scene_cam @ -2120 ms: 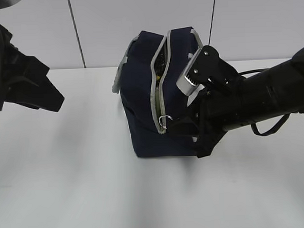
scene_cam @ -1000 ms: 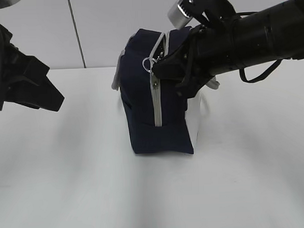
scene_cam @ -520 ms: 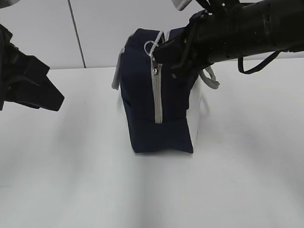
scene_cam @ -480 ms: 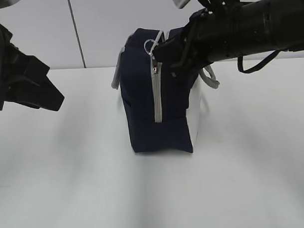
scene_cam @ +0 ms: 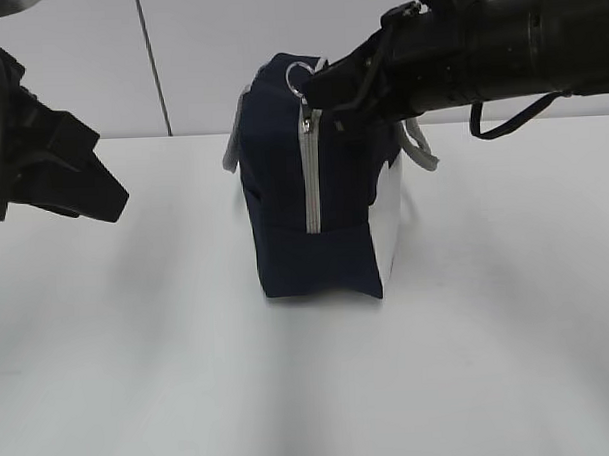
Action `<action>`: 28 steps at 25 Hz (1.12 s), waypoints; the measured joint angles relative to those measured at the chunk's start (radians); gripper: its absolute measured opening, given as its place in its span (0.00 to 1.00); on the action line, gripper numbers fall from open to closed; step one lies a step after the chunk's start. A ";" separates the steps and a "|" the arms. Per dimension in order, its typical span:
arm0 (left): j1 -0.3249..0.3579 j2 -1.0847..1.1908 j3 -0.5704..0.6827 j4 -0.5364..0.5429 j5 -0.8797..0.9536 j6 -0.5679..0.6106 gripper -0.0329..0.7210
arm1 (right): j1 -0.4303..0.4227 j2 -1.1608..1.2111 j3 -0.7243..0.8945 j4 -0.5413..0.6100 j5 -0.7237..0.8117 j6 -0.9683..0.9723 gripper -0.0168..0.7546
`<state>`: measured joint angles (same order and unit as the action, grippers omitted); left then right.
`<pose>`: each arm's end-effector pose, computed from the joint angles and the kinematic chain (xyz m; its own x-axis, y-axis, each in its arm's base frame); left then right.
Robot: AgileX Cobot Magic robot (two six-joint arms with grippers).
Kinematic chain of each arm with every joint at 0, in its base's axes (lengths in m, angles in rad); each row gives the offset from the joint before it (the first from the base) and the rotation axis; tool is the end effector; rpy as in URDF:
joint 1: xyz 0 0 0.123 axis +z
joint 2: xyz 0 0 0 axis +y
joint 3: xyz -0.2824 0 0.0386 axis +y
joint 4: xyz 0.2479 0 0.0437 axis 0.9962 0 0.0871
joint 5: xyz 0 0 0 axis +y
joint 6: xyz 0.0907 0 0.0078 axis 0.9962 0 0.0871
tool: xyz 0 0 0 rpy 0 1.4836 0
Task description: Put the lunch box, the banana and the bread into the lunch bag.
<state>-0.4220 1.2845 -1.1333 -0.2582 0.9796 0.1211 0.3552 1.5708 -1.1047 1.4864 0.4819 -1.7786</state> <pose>0.2245 -0.1220 0.3344 -0.7934 0.3294 -0.5119 0.4805 0.8552 -0.1944 0.3166 0.1624 0.2999 -0.1575 -0.3407 -0.9269 -0.7861 0.6114 -0.0912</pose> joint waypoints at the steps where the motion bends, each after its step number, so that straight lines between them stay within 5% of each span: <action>1: 0.000 0.000 0.000 0.000 0.000 0.000 0.45 | 0.000 0.000 0.000 0.004 0.000 0.000 0.02; 10: 0.000 0.000 0.000 -0.001 -0.040 0.023 0.45 | 0.000 0.000 -0.003 0.027 -0.006 0.000 0.02; 16: 0.000 0.012 0.048 -0.121 -0.220 0.288 0.45 | 0.000 0.000 -0.003 0.027 -0.006 0.000 0.02; 28: 0.000 0.160 0.091 -0.563 -0.404 0.781 0.53 | 0.000 0.000 -0.003 0.027 -0.006 0.000 0.02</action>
<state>-0.4220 1.4449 -1.0422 -0.8213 0.5753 0.9017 0.3552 1.5708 -1.1077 1.5133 0.4762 -1.7786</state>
